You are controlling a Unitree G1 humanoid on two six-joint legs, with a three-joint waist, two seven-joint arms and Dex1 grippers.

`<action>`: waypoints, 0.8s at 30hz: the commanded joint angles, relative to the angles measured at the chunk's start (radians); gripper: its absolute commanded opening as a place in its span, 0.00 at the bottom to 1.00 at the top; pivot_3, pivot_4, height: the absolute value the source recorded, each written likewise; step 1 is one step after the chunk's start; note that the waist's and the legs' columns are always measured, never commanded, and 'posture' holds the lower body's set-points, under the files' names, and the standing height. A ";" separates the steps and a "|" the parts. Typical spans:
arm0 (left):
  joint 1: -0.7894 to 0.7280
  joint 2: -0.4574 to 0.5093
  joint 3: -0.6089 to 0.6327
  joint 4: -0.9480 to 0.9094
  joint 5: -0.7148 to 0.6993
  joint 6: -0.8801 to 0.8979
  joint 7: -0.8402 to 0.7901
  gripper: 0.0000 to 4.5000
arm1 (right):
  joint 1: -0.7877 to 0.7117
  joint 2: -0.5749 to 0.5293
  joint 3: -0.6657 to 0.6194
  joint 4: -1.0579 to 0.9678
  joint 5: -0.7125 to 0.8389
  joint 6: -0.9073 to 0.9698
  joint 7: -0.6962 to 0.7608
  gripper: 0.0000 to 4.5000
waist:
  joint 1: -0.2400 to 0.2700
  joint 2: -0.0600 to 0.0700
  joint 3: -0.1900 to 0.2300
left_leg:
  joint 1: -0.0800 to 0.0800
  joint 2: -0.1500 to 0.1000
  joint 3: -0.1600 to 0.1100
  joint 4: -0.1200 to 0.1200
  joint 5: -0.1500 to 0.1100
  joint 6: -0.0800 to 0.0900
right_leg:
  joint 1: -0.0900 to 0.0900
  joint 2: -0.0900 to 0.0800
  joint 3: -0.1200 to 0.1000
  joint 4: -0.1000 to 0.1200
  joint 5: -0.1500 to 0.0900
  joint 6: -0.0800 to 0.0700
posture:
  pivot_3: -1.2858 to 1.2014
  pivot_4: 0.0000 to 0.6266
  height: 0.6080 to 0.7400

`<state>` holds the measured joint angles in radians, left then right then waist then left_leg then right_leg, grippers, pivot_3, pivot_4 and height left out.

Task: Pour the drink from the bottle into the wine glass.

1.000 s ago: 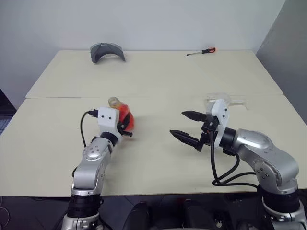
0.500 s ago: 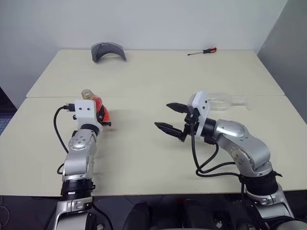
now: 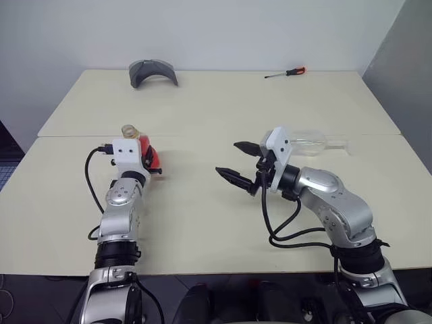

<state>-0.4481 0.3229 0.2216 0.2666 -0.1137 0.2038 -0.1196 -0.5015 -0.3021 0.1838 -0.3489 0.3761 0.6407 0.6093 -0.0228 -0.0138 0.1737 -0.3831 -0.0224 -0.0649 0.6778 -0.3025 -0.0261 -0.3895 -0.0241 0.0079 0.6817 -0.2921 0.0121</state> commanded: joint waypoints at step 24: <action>-0.092 -0.025 0.008 -0.078 -0.050 0.248 0.029 0.21 | -0.018 -0.001 -0.001 -0.013 -0.017 -0.046 0.001 0.99 | 0.000 0.000 0.000 | 0.000 0.000 0.000 0.000 0.000 0.000 | 0.000 0.000 0.000 0.000 0.000 0.000 | 0.52 0.24 1.00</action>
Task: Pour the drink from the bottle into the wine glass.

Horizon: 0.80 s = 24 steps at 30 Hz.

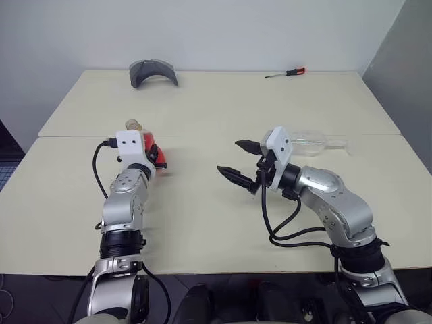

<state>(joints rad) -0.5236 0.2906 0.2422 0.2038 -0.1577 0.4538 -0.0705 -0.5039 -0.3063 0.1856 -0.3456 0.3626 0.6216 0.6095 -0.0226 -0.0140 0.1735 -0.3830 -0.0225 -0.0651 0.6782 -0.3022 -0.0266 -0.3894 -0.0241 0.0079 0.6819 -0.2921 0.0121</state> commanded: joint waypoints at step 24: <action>0.029 -0.003 -0.006 -0.086 -0.014 0.019 -0.035 0.99 | -0.003 0.005 -0.005 -0.018 -0.008 -0.044 0.001 1.00 | -0.001 0.000 0.000 | 0.000 0.000 0.000 0.000 0.000 0.000 | 0.000 0.000 0.000 0.000 0.000 0.000 | 0.52 0.24 1.00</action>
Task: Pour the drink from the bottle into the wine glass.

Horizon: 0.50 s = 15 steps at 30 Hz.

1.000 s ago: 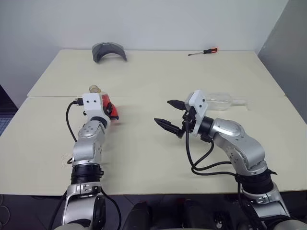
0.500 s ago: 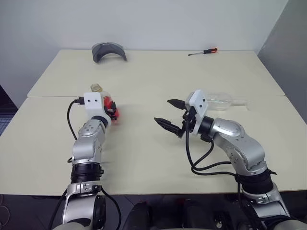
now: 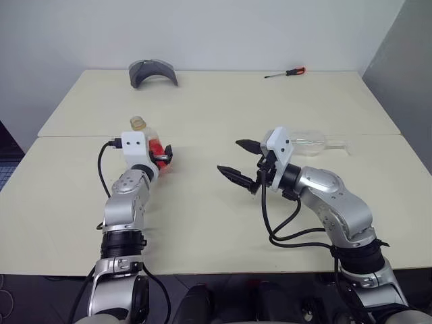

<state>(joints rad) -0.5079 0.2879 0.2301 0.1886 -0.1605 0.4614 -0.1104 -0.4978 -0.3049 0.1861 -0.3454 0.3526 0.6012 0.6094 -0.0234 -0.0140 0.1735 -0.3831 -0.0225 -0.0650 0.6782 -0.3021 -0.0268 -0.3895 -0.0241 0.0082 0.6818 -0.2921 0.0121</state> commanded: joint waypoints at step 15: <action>0.252 -0.054 -0.014 -0.449 -0.047 0.220 0.023 0.99 | 0.045 -0.004 -0.016 -0.064 0.014 -0.007 -0.013 1.00 | -0.001 0.000 0.000 | 0.000 0.000 0.000 0.000 0.000 0.000 | 0.000 0.000 0.001 0.000 0.000 0.000 | 0.52 0.24 1.00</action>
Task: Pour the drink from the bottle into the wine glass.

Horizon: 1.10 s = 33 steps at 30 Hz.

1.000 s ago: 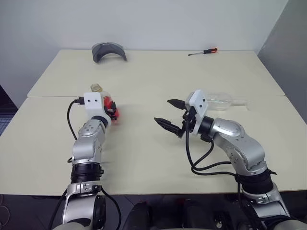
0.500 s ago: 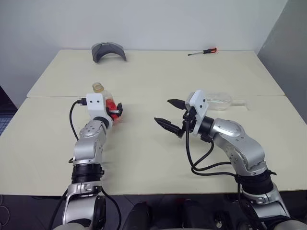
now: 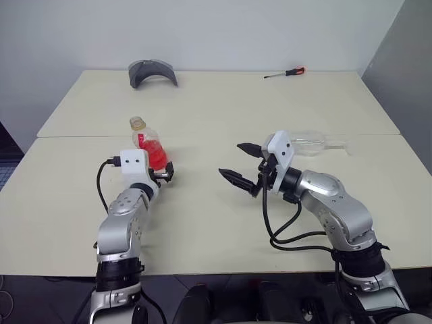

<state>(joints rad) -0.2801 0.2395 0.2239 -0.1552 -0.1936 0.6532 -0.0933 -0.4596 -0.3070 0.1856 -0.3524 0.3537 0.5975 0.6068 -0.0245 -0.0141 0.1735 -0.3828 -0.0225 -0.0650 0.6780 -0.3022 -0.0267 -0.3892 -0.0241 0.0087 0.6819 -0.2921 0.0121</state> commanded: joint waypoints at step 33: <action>0.333 0.030 -0.193 -0.459 -0.112 -0.013 -0.202 0.99 | 0.421 -0.059 -0.224 -0.281 -0.296 0.114 -0.484 1.00 | 0.004 0.000 -0.001 | 0.002 0.001 0.004 -0.001 -0.002 0.003 | 0.001 0.001 0.003 -0.001 0.000 0.000 | 0.52 0.24 1.00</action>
<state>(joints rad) 0.0594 0.2679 0.0422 -0.5763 -0.2646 0.6480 -0.2577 -0.0295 -0.3432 -0.0116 -0.6203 0.0790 0.7557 0.1105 -0.0207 -0.0143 0.1727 -0.3813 -0.0219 -0.0614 0.6768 -0.3037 -0.0240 -0.3882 -0.0228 0.0120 0.6813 -0.2923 0.0126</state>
